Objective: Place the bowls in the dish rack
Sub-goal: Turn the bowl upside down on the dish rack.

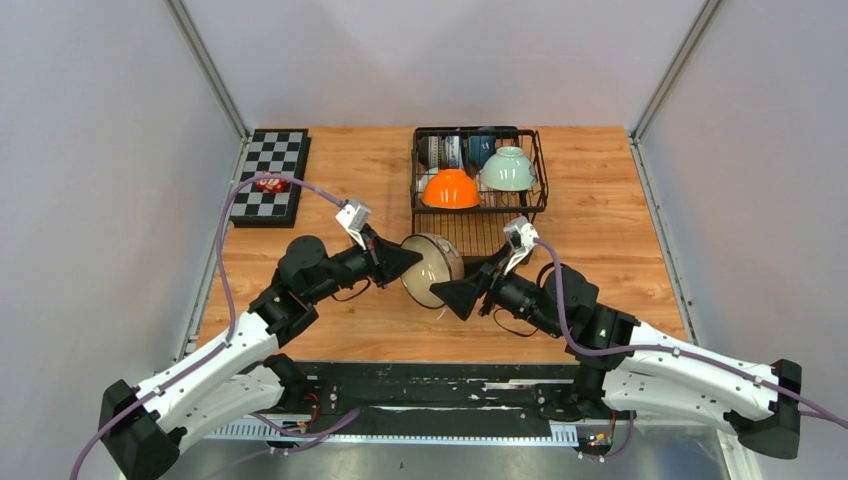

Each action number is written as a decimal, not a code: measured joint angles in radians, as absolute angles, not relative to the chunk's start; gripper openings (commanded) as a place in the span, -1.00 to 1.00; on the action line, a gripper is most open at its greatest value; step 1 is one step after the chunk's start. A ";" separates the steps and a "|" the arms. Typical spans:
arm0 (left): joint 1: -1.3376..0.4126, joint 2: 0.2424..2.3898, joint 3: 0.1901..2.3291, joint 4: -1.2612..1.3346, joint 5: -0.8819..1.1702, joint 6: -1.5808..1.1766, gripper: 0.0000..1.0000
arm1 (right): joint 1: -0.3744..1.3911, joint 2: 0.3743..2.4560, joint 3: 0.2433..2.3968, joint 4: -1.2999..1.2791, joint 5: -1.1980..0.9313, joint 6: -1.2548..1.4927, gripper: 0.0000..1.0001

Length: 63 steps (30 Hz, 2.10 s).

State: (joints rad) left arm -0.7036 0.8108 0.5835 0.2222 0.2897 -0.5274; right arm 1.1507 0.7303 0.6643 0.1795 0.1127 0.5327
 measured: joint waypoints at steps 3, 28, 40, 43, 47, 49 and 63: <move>-0.704 0.818 0.583 0.225 0.293 -0.531 -1.00 | 1.149 0.728 0.664 0.175 0.110 0.537 0.62; -0.702 0.839 0.589 0.253 0.330 -0.600 -1.00 | 1.149 0.683 0.664 0.179 0.050 0.536 0.86; -0.696 0.851 0.594 0.260 0.339 -0.605 -1.00 | 1.142 0.684 0.662 0.168 0.072 0.528 -0.95; -0.696 0.856 0.595 0.261 0.340 -0.605 -1.00 | 1.142 0.681 0.662 0.164 0.074 0.528 -0.95; -0.696 0.865 0.601 0.266 0.346 -0.606 -0.74 | 1.142 0.673 0.662 0.160 0.079 0.527 -0.95; -0.696 0.869 0.603 0.268 0.348 -0.611 -0.59 | 1.142 0.669 0.662 0.156 0.081 0.525 -0.95; -0.697 0.890 0.610 0.263 0.331 -0.635 -0.01 | 1.145 0.648 0.663 0.140 0.078 0.503 -0.95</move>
State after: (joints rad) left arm -0.6971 0.8902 0.6098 0.2630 0.3309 -0.6350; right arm 1.1454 0.6479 0.6628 0.1402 0.0780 0.5030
